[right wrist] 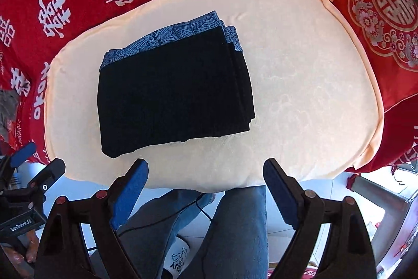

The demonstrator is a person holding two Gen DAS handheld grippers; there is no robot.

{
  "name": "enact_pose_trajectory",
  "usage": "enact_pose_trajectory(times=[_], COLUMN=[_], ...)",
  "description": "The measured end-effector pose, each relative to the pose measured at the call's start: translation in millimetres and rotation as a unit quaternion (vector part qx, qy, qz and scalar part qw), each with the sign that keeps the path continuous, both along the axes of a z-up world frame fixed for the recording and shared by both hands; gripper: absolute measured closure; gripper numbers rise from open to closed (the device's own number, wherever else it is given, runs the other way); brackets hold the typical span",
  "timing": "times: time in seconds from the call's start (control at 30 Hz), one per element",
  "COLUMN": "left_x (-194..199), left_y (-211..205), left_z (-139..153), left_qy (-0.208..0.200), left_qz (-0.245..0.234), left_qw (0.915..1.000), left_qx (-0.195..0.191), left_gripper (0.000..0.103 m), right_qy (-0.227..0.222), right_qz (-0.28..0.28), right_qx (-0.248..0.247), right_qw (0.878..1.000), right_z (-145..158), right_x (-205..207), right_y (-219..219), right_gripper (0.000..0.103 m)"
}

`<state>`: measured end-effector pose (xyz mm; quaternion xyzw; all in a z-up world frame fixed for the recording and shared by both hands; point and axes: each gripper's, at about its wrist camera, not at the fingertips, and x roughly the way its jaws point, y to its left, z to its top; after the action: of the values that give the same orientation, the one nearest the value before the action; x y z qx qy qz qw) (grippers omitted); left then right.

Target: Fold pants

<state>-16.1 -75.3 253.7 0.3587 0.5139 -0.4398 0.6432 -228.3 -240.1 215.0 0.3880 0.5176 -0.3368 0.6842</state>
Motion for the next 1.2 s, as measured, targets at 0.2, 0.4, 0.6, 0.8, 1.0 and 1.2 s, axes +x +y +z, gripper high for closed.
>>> enact_pose_trajectory(times=[0.2,0.4,0.6,0.8,1.0,1.2], left_x=[-1.7,-6.3,-5.4,-23.8,-26.1,-27.1], left_y=[7.9,11.8,14.8,9.5,2.4,-6.9], left_z=[26.6,38.5,47.6,49.0,55.4,61.1], left_qy=[-0.020,-0.021,-0.035,-0.035,-0.033,-0.024], left_qz=[-0.007,-0.011,0.023,0.042,0.055,0.057], left_qw=[0.9996,0.9994,0.9988,0.9984,0.9979,0.9981], left_qx=[-0.021,-0.026,-0.024,-0.012,0.002,0.002], left_gripper=[0.000,0.000,0.000,0.000,0.000,0.000], right_qy=[0.010,0.005,-0.009,-0.002,0.007,0.012], right_qz=[-0.011,-0.007,0.026,0.061,0.072,0.092], right_qx=[-0.021,-0.041,-0.045,-0.050,-0.029,-0.034], right_qw=[1.000,0.999,0.999,0.997,0.997,0.995], right_z=[19.7,38.1,46.6,58.8,51.1,58.8], right_x=[-3.6,-4.6,5.9,1.8,-0.9,2.3], right_y=[17.7,23.0,14.4,3.9,-3.7,-5.0], right_gripper=[0.011,0.011,0.011,0.011,0.011,0.011])
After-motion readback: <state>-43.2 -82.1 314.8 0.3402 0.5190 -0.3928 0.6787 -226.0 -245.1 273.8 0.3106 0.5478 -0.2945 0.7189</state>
